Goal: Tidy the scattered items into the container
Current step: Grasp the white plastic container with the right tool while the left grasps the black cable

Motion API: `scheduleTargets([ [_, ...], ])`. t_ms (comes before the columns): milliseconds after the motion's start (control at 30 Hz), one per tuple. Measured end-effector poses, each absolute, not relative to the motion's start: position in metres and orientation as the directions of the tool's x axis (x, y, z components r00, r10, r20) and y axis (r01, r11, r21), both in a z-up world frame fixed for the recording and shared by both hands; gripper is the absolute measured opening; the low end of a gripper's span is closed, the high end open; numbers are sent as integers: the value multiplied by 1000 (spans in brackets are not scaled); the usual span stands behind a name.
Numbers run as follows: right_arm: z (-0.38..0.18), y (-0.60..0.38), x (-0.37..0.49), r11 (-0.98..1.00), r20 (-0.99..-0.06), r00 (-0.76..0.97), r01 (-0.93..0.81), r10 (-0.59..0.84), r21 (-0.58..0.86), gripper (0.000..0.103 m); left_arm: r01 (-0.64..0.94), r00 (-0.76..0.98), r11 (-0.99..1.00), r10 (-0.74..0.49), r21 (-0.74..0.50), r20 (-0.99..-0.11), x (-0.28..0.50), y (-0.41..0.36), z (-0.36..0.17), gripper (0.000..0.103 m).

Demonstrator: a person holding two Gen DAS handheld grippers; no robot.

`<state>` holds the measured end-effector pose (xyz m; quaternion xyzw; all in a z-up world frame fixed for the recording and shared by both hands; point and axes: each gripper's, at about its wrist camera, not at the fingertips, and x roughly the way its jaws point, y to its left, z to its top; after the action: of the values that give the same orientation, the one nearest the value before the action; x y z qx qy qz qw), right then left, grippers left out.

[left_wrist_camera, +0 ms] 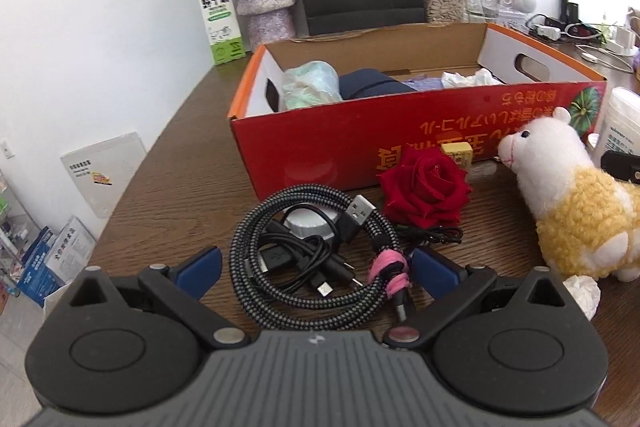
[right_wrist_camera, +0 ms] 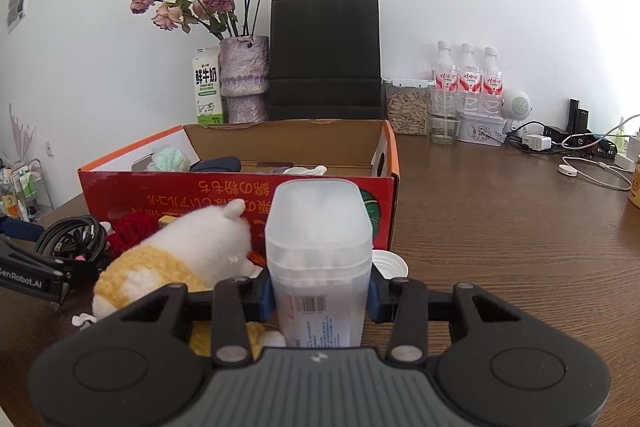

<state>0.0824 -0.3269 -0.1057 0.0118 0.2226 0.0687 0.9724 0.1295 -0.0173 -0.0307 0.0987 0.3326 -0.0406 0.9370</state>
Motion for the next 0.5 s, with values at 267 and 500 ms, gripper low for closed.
scheduleTargets([
  [267,-106,-326,80,990,-435,889,-133,142,51,40,157,787,979,-46,129,-616,121,-14,-29,90],
  [500,-106,-325,77,990,-438,888,-135,143,50,40,151,809,981,-51,123,-586,111,-13,-23,89],
])
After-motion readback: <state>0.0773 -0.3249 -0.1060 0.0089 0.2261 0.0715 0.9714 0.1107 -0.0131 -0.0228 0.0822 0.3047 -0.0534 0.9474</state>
